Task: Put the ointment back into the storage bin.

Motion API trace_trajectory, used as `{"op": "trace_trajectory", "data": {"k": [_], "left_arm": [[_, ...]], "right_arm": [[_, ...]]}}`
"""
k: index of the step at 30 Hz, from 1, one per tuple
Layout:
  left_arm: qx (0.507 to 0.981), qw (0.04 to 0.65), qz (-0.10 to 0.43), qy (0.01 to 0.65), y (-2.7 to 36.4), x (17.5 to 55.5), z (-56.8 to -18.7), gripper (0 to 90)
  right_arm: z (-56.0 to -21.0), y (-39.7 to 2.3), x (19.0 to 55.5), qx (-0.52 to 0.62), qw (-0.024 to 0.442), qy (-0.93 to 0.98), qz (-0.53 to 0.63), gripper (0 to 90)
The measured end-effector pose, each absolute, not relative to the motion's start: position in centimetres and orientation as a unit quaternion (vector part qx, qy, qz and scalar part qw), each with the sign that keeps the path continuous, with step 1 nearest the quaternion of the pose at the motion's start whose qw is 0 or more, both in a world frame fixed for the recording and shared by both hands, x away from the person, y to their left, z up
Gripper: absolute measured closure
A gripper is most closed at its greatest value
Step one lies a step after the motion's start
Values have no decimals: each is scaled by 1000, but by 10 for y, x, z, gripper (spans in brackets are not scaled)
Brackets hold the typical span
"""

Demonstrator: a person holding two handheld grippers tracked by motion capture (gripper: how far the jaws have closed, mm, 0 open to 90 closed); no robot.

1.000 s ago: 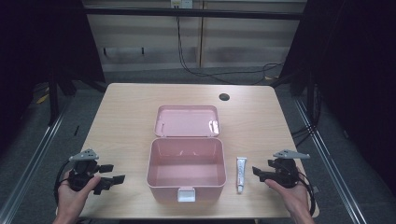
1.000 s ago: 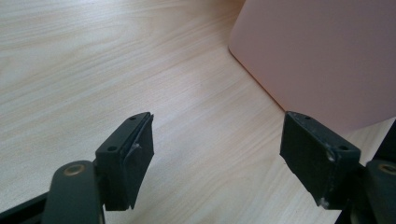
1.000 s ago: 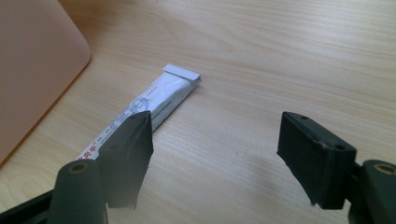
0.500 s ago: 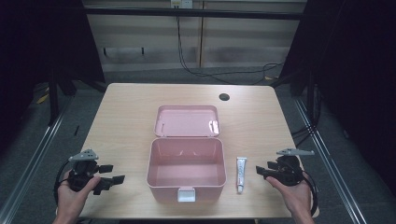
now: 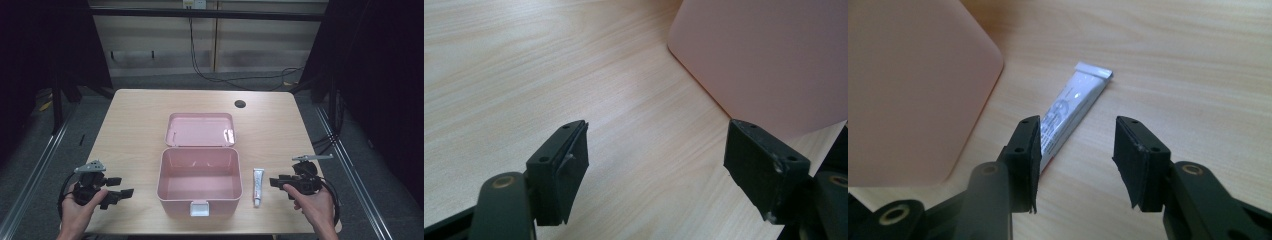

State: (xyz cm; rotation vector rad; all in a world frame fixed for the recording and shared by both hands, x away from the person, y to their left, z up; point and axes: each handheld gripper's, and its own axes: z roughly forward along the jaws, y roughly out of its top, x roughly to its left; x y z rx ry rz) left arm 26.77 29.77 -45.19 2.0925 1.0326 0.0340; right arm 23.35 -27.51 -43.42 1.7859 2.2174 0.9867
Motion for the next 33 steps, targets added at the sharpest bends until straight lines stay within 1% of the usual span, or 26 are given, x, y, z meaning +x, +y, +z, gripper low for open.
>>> {"op": "trace_trajectory", "data": {"k": [1,2,10,12,14,15,16,19,20,24,28,33], "left_arm": [[824,393,13,407,298,268,-452,257],[821,392,17,414,298,267,-452,257],[821,388,17,418,299,268,-452,257],[821,388,17,419,299,268,-453,257],[821,389,17,418,299,268,-453,257],[821,388,17,418,299,268,-453,257],[820,388,17,420,299,267,-452,257],[821,388,17,419,299,268,-453,257],[823,386,15,417,299,268,-453,257],[823,387,14,416,299,268,-453,257],[824,387,12,413,297,267,-453,263],[826,386,10,411,297,267,-454,265]], "right_arm": [[-434,-275,233,591,64,734,327,549],[-434,-273,235,591,45,741,316,564],[-427,-264,245,585,28,751,305,581],[-424,-258,252,582,3,764,279,548],[-424,-255,255,581,-3,769,267,516],[-424,-255,255,581,-3,769,267,516],[-428,-251,258,578,-12,775,256,495],[-430,-250,261,577,-12,780,243,478],[-430,-248,263,580,-21,781,231,446],[-430,-244,267,582,-30,783,217,452],[-430,-236,272,583,-38,790,186,512],[-432,-231,277,585,-45,793,167,537]]}}
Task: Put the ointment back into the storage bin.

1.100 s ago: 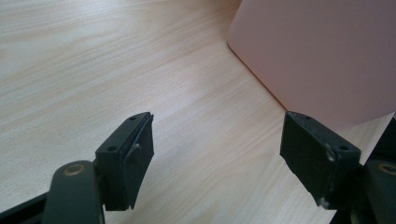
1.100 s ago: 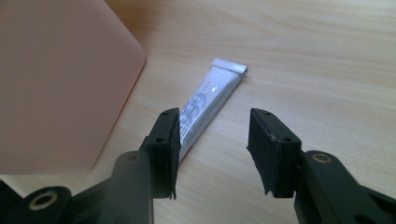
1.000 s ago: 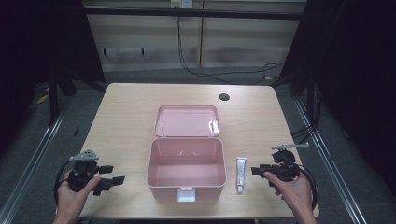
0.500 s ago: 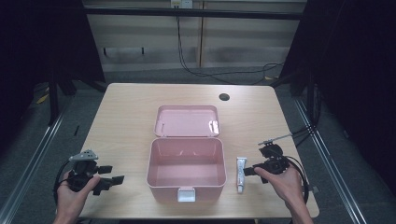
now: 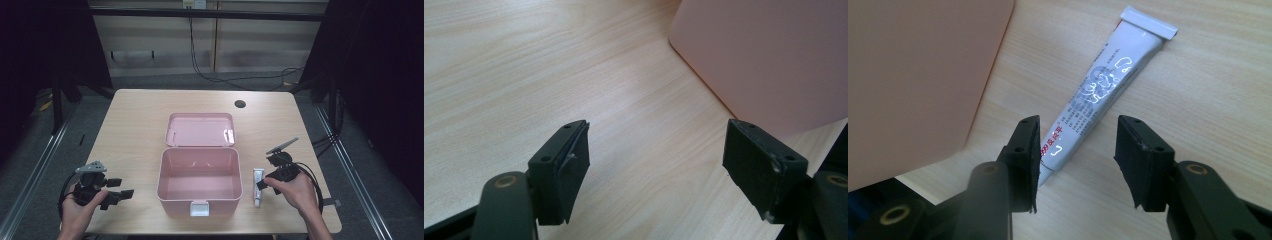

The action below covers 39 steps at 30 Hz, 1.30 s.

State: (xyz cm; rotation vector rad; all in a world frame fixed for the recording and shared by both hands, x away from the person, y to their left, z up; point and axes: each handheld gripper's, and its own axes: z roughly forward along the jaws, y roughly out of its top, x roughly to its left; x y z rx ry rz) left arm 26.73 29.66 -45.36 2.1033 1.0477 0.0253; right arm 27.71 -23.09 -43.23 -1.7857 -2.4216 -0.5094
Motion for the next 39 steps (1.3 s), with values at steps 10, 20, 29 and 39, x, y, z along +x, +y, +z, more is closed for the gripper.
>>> {"op": "trace_trajectory", "data": {"k": [10,20,29,39], "left_arm": [[826,385,9,411,297,267,-454,266],[830,381,4,408,296,267,-455,265],[830,380,5,408,296,267,-455,266],[830,381,4,408,296,267,-455,266]], "right_arm": [[-446,-216,293,-608,59,-782,-120,588],[-454,-212,302,-622,61,-775,-93,605],[-464,-205,304,-610,56,-788,-59,631],[-466,-200,303,-579,45,-813,-43,672]]}}
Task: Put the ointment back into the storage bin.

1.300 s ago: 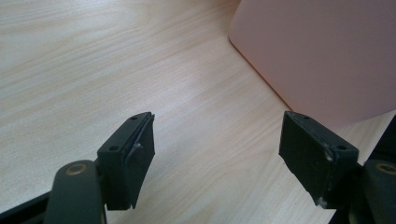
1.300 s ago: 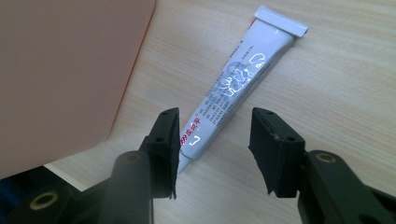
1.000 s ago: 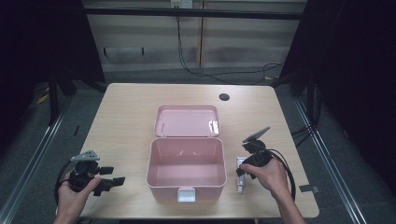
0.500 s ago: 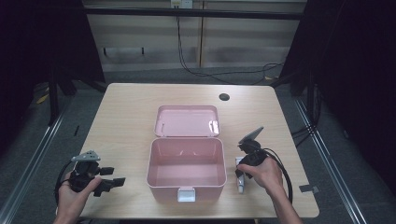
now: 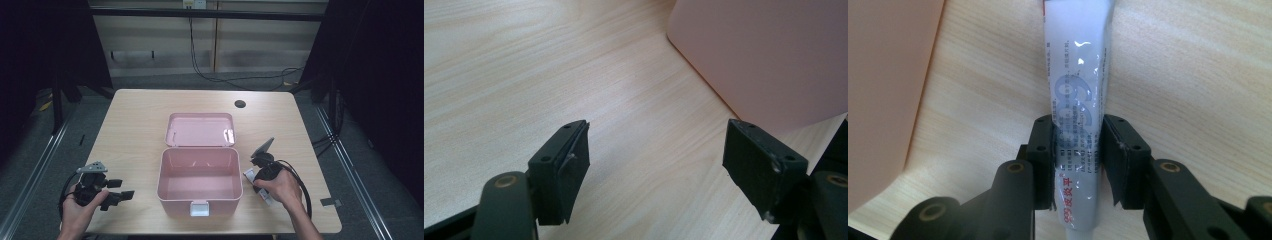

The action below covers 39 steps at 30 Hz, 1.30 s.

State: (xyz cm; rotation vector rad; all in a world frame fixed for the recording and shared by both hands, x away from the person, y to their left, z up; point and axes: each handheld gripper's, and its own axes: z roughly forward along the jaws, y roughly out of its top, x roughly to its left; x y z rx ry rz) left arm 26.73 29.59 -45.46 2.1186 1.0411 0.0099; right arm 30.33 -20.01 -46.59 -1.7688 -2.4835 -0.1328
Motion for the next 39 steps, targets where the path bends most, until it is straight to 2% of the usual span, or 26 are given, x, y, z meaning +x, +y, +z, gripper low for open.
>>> {"op": "trace_trajectory", "data": {"k": [10,36,39], "left_arm": [[831,380,2,405,296,267,-455,268],[828,381,8,412,297,267,-454,268],[828,380,8,412,298,267,-454,268]], "right_arm": [[-460,-201,305,-524,35,-850,-41,715],[-434,-208,296,-457,50,-886,-55,716],[-428,-213,294,-451,62,-888,-67,717]]}}
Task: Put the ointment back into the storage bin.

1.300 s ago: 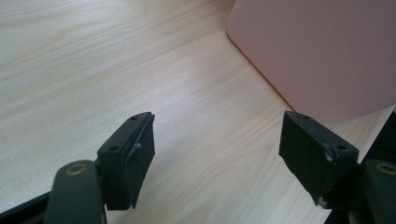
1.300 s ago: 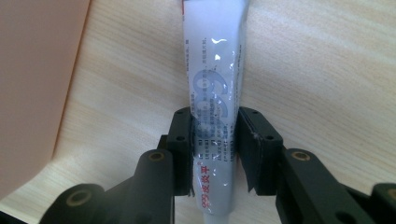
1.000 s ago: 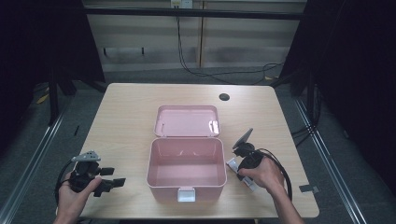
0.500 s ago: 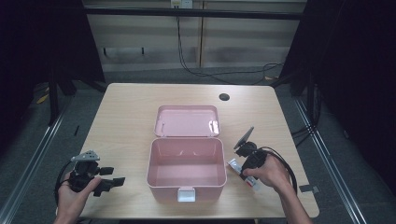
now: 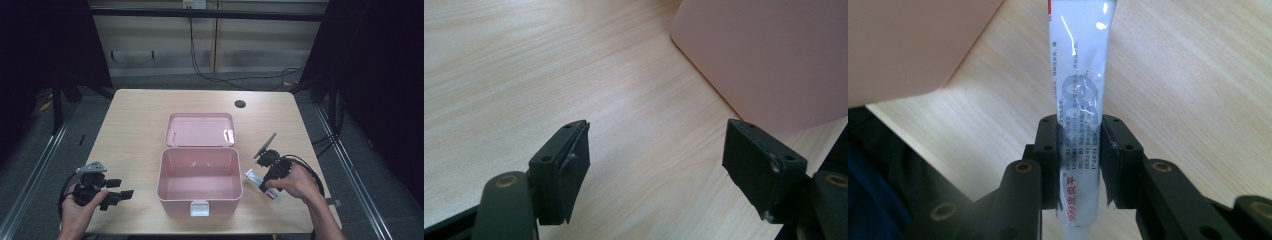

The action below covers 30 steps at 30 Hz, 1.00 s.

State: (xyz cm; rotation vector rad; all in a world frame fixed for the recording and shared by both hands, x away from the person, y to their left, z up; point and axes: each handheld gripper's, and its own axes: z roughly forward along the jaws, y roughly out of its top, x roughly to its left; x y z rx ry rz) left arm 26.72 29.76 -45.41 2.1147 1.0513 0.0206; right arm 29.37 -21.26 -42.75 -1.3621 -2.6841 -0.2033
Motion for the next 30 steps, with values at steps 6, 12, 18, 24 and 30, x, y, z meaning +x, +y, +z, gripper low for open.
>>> {"op": "trace_trajectory", "data": {"k": [6,12,18,24,30], "left_arm": [[826,382,7,414,297,267,-454,268],[828,380,8,412,298,267,-454,268],[829,380,7,411,296,267,-454,268],[829,380,7,411,296,267,-454,268],[829,380,6,410,296,267,-454,268]], "right_arm": [[-418,-217,289,-442,62,-891,-81,716],[-408,-225,284,-438,56,-891,-105,716],[-396,-232,279,-427,52,-896,-114,716],[-384,-233,275,-397,52,-908,-119,715],[-372,-231,274,-382,47,-915,-122,715]]}}
